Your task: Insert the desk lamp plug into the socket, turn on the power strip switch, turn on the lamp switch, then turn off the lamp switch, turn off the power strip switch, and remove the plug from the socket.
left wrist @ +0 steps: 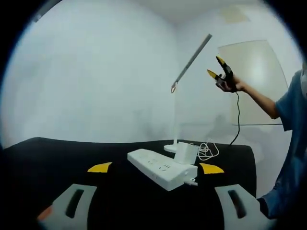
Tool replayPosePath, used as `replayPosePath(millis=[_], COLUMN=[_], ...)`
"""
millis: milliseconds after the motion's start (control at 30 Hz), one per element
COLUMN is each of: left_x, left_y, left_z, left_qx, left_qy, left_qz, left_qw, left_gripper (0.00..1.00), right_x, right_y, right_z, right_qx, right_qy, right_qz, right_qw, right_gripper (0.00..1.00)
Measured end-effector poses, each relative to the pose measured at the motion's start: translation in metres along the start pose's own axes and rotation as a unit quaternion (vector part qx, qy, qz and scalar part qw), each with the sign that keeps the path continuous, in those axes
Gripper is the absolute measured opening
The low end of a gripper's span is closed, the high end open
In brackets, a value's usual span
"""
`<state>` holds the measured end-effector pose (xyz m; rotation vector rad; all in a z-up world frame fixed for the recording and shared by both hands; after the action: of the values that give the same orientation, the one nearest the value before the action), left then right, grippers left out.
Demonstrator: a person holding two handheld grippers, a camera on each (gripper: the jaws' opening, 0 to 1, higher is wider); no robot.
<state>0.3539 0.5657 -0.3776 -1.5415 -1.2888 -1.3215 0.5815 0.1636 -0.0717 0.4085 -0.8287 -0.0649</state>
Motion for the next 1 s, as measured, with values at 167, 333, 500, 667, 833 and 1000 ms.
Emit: replayPosePath(millis=[167, 333, 500, 667, 833, 1000], left_x=[0.000, -0.001, -0.002, -0.002, -0.002, -0.002], left_y=[0.001, 0.001, 0.001, 0.001, 0.000, -0.002], left_z=[0.001, 0.002, 0.002, 0.003, -0.009, -0.015], left_qx=[0.000, 0.003, 0.004, 0.005, 0.004, 0.002], left_qy=[0.001, 0.004, 0.005, 0.006, 0.007, 0.008], left_qz=[0.002, 0.005, 0.008, 0.009, 0.007, 0.008], left_qw=[1.0000, 1.0000, 0.9999, 0.9999, 0.9999, 0.9999], left_gripper=[0.67, 0.66, 0.66, 0.66, 0.66, 0.66], right_x=[0.009, 0.030, 0.044, 0.049, 0.054, 0.056], right_y=[0.003, 0.011, 0.028, 0.033, 0.031, 0.026], right_z=[0.004, 0.009, 0.005, 0.011, 0.019, 0.024], right_qx=[0.013, 0.033, 0.044, 0.053, 0.061, 0.072], right_qy=[0.040, 0.075, 0.087, 0.099, 0.105, 0.102], right_qz=[-0.009, -0.050, -0.047, -0.041, -0.033, -0.034], right_qw=[0.9991, 0.9953, 0.9941, 0.9929, 0.9921, 0.9916], right_gripper=[0.57, 0.57, 0.57, 0.56, 0.48, 0.48])
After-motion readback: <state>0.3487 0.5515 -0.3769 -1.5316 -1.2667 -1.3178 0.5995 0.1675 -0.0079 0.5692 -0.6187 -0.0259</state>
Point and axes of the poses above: the point that each gripper's makers call its tool centre point, and the gripper's own axes: y roughly forward along the fingers, z roughly to its left, x roughly out of its top, the point moved 10 cm from there along -y, roughly backward along the fingers, and after that the axes turned 8 degrees about -y, right-handed, at the moved point
